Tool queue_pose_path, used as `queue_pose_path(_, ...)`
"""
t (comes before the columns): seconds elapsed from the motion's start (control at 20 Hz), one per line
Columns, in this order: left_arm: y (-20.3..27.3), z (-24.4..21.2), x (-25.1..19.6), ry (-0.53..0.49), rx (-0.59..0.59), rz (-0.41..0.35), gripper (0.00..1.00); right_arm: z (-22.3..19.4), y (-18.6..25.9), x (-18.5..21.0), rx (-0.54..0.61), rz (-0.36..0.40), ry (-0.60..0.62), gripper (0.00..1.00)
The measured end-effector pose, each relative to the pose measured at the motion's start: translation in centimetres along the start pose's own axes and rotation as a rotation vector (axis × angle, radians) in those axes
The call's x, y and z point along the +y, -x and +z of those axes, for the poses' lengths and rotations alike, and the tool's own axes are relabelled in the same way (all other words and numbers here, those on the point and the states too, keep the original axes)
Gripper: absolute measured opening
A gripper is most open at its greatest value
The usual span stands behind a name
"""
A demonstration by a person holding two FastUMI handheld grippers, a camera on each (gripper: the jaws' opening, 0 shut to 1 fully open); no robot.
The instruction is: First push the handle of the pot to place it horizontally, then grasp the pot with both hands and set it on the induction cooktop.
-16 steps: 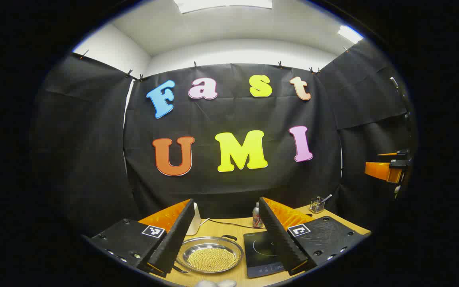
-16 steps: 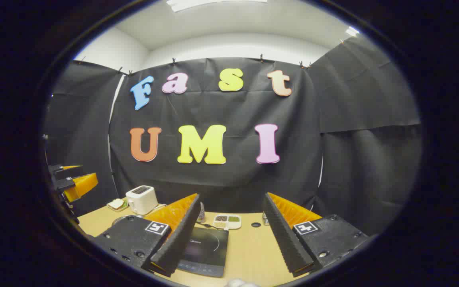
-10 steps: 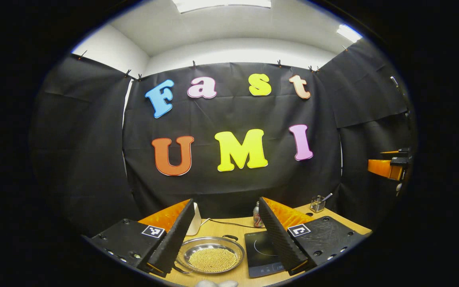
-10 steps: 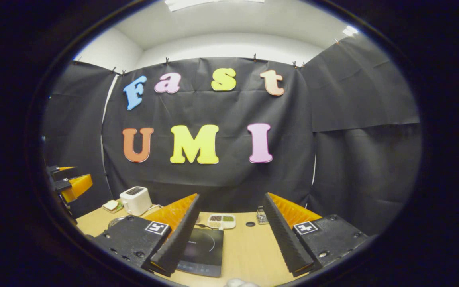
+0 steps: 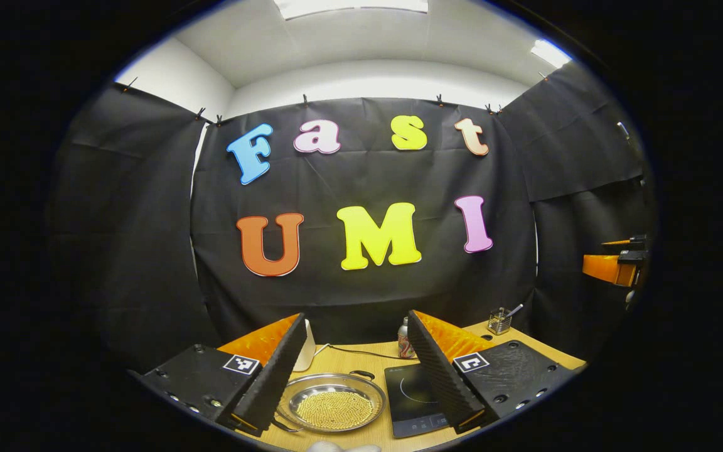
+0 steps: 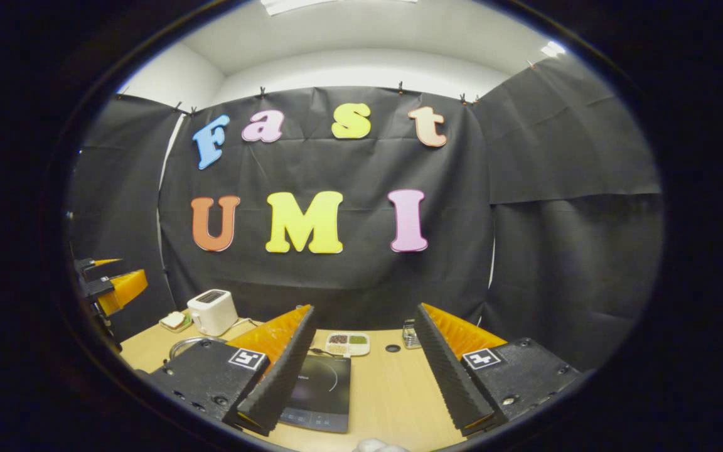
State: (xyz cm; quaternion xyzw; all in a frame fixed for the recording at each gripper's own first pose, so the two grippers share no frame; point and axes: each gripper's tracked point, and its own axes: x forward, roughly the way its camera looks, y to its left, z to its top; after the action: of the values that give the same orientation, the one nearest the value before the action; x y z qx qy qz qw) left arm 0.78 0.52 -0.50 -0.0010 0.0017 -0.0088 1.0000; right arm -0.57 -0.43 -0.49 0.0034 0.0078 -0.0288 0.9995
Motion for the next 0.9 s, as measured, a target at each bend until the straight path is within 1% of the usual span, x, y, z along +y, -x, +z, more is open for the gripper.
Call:
queue_pose_path(0.25,0.1,0.1,0.4,-0.004,-0.005,0.002,0.95,0.0,0.0,0.6,0.003,0.01,0.006,0.96)
queue_pose_path(0.3,0.1,0.0,0.4,-0.005,-0.004,-0.001,0.8,-0.2,0.0,0.7,0.005,0.014,0.006,0.96)
queue_pose_path(0.35,0.2,-0.1,0.3,-0.008,-0.002,-0.01,0.77,-0.2,0.0,0.9,0.005,0.017,0.007,0.96)
queue_pose_path(0.4,0.2,-0.2,-0.1,-0.011,-0.002,-0.028,0.68,-0.3,0.0,1.0,0.007,0.019,0.009,0.96)
queue_pose_path(0.45,0.4,-0.1,-0.3,-0.016,0.003,-0.046,0.63,-0.3,0.1,1.1,0.009,0.025,0.011,0.96)
queue_pose_path(0.5,0.6,-0.2,-0.6,-0.019,0.006,-0.071,0.51,-0.4,0.1,1.3,0.009,0.031,0.01,0.96)
queue_pose_path(0.55,0.6,-0.4,-0.9,-0.02,0.01,-0.083,0.53,-0.4,0.1,1.3,0.01,0.032,0.009,0.96)
queue_pose_path(0.6,0.8,-0.6,-0.9,-0.021,0.023,-0.088,0.31,-0.4,0.0,1.4,0.011,0.036,0.008,0.96)
queue_pose_path(0.7,0.8,-1.3,-0.6,-0.021,0.051,-0.089,0.12,-0.6,0.0,1.7,0.016,0.043,0.006,0.96)
queue_pose_path(0.75,0.8,-1.9,-1.1,-0.008,0.077,-0.111,0.07,-0.7,0.0,1.7,0.019,0.046,0.006,0.96)
queue_pose_path(0.8,0.6,-2.3,-1.6,0.006,0.095,-0.144,0.0,-0.9,-0.1,1.8,0.024,0.049,0.009,0.96)
queue_pose_path(0.9,0.7,-3.7,-2.0,0.024,0.151,-0.171,0.0,-1.2,0.0,1.9,0.032,0.052,0.01,0.96)
